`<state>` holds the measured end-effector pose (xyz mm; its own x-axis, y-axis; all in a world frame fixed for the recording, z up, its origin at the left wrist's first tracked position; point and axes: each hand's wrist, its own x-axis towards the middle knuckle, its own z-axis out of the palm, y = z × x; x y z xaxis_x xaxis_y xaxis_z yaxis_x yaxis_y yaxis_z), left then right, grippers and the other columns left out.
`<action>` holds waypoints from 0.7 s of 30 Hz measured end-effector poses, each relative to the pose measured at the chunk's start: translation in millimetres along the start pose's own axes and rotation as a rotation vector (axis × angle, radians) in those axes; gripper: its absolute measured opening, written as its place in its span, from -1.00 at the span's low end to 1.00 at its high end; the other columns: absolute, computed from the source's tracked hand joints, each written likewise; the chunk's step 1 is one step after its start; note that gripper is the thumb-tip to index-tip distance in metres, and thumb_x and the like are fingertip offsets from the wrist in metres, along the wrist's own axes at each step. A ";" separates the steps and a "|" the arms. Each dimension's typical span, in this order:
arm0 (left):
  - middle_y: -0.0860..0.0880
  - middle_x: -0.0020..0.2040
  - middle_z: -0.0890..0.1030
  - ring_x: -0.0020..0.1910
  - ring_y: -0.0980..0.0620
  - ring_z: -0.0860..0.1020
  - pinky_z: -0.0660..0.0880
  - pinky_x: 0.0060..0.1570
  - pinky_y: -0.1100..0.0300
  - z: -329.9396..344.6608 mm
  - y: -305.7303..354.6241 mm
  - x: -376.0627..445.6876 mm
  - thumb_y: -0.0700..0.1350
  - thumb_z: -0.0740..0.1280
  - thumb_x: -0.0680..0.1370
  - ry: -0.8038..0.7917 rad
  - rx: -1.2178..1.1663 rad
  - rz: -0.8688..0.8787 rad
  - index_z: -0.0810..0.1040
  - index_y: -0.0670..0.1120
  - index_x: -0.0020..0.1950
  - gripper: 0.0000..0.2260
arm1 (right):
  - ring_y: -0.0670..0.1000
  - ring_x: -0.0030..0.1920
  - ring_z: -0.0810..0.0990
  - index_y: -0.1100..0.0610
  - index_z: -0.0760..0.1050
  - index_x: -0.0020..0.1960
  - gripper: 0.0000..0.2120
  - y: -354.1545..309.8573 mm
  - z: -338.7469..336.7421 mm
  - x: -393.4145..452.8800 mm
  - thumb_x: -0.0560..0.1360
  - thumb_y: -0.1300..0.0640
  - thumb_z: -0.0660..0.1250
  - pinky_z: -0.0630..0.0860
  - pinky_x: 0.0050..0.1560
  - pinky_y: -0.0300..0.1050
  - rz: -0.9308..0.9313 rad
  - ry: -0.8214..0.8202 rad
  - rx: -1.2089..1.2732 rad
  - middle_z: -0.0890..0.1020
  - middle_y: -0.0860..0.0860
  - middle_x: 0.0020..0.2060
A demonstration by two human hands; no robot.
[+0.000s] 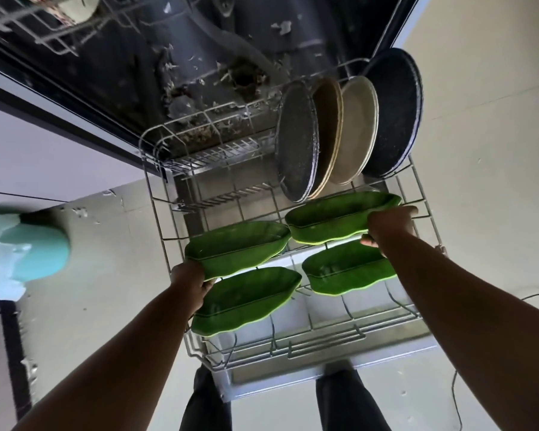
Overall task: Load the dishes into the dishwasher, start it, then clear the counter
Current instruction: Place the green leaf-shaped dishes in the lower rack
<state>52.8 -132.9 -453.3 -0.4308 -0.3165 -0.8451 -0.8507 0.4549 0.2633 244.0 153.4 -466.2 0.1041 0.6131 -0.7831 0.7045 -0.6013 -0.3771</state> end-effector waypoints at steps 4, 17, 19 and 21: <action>-0.22 0.32 0.41 0.23 -0.20 0.45 0.55 -0.04 0.11 3.7 3.6 -9.0 -0.43 0.25 0.54 -0.029 -0.075 -0.028 0.36 -0.21 0.36 -0.60 | 0.27 -0.04 0.62 0.19 0.04 0.34 -0.33 -1.6 -1.1 2.1 0.39 0.36 0.36 0.61 -0.01 0.15 0.024 0.091 -0.110 0.46 0.12 -0.23; -0.13 0.15 0.34 0.02 -0.12 0.44 0.58 0.03 0.05 3.1 7.3 -30.9 -0.25 0.31 0.57 0.001 0.055 -0.021 0.16 -0.07 0.40 -0.52 | 0.25 -0.26 0.65 0.25 0.12 0.32 -0.53 -8.3 -18.6 -25.7 0.49 0.20 0.23 0.63 -0.14 0.18 -0.120 0.185 -0.283 0.51 0.12 -0.25; -0.17 0.20 0.37 0.11 -0.16 0.48 0.58 -0.04 0.02 -1.4 7.4 -32.3 -0.22 0.30 0.56 -0.022 0.079 -0.015 0.17 -0.06 0.35 -0.56 | 0.30 -0.11 0.64 0.26 0.09 0.34 -0.47 -6.7 -19.7 -30.4 0.51 0.09 0.24 0.60 -0.02 0.21 -0.132 0.178 -0.313 0.55 0.21 -0.02; -0.20 0.26 0.40 0.17 -0.21 0.48 0.55 -0.09 0.02 -5.2 7.4 -37.1 -0.12 0.30 0.53 -0.019 0.088 -0.007 0.18 -0.05 0.32 -0.57 | 0.37 0.14 0.53 0.30 0.10 0.36 -0.42 -3.0 -20.1 -37.2 0.53 0.01 0.26 0.49 0.16 0.21 -0.157 0.197 -0.391 0.47 0.30 0.20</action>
<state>60.8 -122.1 -417.5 -0.4184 -0.3040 -0.8559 -0.8237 0.5241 0.2165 252.1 142.8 -426.0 0.0800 0.7894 -0.6086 0.9303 -0.2783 -0.2388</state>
